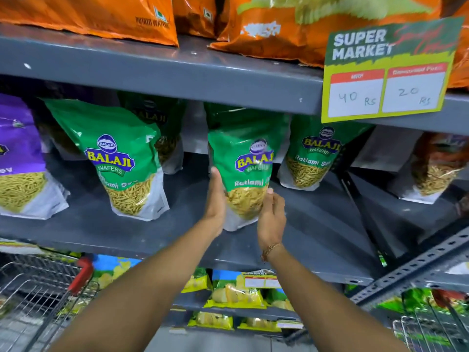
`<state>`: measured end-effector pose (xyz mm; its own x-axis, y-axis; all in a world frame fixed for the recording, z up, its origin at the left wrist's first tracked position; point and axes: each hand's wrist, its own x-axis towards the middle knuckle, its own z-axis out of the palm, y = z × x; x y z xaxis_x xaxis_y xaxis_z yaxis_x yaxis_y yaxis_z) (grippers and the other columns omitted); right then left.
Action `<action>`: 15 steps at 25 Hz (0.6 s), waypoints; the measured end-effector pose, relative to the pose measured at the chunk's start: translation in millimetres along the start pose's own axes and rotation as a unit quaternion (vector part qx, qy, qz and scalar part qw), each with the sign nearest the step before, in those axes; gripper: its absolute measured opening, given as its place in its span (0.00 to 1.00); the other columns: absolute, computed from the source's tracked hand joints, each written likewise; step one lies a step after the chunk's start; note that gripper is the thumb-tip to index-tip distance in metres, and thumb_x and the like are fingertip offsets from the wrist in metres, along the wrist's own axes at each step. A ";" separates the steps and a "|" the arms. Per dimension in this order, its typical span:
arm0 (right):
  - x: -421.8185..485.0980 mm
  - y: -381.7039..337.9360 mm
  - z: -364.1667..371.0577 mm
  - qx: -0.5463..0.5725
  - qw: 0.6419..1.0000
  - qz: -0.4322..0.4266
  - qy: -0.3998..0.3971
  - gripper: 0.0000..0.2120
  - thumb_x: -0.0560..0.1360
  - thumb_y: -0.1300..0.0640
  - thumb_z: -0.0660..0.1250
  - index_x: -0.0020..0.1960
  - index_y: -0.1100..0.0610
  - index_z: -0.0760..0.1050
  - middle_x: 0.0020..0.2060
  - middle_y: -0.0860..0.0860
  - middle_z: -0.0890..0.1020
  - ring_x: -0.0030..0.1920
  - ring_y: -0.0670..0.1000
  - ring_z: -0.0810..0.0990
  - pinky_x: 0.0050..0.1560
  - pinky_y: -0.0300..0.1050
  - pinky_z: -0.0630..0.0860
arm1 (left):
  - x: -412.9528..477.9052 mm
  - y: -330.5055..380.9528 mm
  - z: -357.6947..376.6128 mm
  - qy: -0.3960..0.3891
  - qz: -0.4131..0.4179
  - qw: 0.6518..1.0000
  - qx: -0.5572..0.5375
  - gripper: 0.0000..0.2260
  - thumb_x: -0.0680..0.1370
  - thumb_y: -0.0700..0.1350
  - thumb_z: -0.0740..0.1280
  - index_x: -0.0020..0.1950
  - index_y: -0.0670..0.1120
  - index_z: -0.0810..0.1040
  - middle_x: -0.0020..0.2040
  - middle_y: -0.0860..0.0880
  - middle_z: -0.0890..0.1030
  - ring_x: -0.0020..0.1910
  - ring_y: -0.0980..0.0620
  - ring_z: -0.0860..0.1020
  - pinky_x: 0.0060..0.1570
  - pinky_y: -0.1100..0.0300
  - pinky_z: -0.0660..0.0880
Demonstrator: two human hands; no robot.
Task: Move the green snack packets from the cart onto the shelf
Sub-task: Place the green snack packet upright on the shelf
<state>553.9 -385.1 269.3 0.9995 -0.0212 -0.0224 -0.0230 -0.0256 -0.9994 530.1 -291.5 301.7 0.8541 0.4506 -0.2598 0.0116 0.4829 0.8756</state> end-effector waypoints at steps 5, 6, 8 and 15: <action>-18.6 6.6 5.3 -0.028 1.000 -0.002 -0.007 0.18 0.79 0.49 0.52 0.59 0.56 0.75 0.49 0.56 0.82 0.48 0.51 0.77 0.54 0.44 0.71 | 15.2 9.8 -17.2 0.011 0.041 0.994 0.096 0.31 0.76 0.66 0.42 0.62 0.52 0.75 0.58 0.46 0.81 0.58 0.47 0.78 0.57 0.54 0.74; -20.1 9.5 8.5 -0.045 0.999 -0.009 -0.009 0.18 0.79 0.49 0.52 0.60 0.55 0.75 0.53 0.57 0.82 0.52 0.53 0.78 0.58 0.47 0.73 | 13.5 9.8 -18.6 0.006 0.039 0.993 0.108 0.31 0.76 0.66 0.42 0.61 0.52 0.76 0.56 0.47 0.81 0.56 0.48 0.79 0.54 0.55 0.75; -21.3 11.4 10.4 -0.061 0.998 -0.010 0.000 0.18 0.79 0.50 0.52 0.63 0.53 0.73 0.58 0.56 0.80 0.56 0.53 0.77 0.62 0.47 0.71 | 13.5 10.8 -20.4 0.003 0.034 0.993 0.114 0.30 0.76 0.66 0.42 0.61 0.52 0.75 0.54 0.49 0.82 0.54 0.50 0.80 0.50 0.57 0.75; -68.7 12.5 58.5 0.023 0.983 0.078 0.166 0.13 0.79 0.54 0.54 0.58 0.62 0.67 0.48 0.58 0.76 0.50 0.58 0.75 0.43 0.42 0.63 | -18.5 10.6 -97.2 0.134 0.091 0.977 0.136 0.22 0.79 0.58 0.50 0.50 0.47 0.79 0.52 0.47 0.82 0.54 0.49 0.78 0.58 0.54 0.69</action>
<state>486.2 -325.5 256.8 0.9221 -0.3460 -0.1734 -0.1667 0.0493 -0.9848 463.9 -221.7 276.2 0.6891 0.7079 -0.1551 0.0418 0.1749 0.9837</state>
